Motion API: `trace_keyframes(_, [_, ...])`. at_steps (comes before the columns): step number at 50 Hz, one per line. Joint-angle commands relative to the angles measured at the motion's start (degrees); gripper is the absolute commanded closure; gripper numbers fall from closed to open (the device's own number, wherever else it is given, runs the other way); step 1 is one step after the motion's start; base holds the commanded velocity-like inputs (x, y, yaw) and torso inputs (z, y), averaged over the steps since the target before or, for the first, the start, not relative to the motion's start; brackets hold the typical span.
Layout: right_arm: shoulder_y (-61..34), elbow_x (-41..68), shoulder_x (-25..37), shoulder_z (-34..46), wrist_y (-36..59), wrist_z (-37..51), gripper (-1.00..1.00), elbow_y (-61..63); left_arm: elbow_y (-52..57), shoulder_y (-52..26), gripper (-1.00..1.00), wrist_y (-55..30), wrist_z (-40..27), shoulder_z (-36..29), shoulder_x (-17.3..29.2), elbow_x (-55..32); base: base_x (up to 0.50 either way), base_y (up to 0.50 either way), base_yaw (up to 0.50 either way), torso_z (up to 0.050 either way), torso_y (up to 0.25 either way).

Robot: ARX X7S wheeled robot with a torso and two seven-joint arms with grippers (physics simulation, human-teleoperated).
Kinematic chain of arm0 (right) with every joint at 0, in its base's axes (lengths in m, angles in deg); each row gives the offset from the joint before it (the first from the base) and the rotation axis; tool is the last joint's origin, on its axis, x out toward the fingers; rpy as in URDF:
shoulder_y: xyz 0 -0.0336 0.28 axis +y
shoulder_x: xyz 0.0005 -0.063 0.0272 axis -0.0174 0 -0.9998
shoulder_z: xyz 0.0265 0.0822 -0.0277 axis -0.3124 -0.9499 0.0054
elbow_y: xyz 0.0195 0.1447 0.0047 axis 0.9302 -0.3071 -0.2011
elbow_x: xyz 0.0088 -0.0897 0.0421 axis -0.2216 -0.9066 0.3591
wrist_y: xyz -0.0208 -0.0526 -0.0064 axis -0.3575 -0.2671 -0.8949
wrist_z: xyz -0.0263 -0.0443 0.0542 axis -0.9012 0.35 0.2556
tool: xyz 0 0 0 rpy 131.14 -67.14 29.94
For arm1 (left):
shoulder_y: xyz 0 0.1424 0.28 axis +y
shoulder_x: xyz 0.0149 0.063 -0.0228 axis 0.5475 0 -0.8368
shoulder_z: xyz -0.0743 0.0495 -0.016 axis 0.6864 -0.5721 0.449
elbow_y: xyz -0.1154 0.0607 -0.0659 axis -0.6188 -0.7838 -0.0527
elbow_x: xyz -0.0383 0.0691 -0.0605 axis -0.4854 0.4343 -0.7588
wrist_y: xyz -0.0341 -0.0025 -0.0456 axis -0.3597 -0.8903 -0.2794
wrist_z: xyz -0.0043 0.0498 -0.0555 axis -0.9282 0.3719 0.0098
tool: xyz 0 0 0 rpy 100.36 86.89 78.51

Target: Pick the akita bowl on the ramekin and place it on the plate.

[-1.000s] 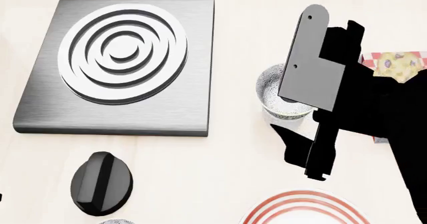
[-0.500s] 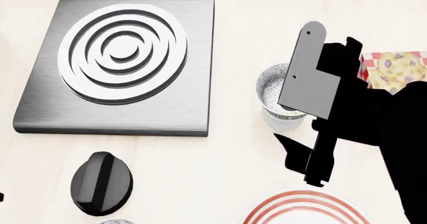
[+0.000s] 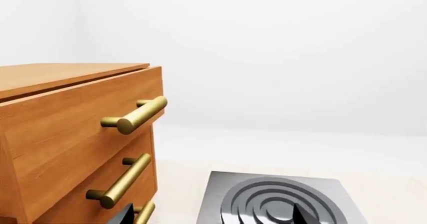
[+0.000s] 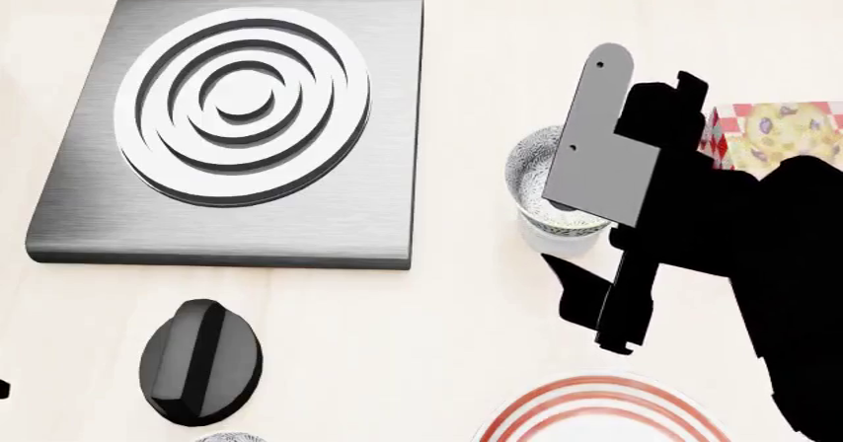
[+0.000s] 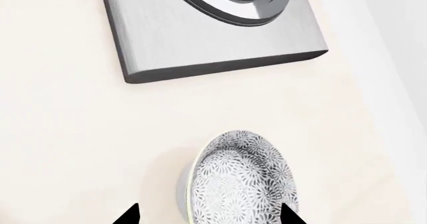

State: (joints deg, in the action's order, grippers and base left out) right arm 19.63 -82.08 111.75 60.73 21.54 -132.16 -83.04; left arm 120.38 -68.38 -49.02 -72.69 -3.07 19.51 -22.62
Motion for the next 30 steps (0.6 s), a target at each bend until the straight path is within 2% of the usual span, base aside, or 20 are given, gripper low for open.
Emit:
trace_keyframes(1, [-0.81, -0.47, -1.94, 0.53, -1.5, 0.01, -1.0, -3.69, -0.1, 0.2, -1.0, 0.28, -0.09, 0.13, 0.15, 0.0, 0.0, 0.0, 0.0, 0.0, 0.0])
trace_keyframes(30, [1.74, -1.12, -4.59, 0.67, -6.78, 3.86, -1.0, -12.04, -0.81, 0.21, -1.0, 0.57, 0.18, -0.14, -0.06, 0.28, 0.0, 0.0, 0.0, 0.0, 0.0])
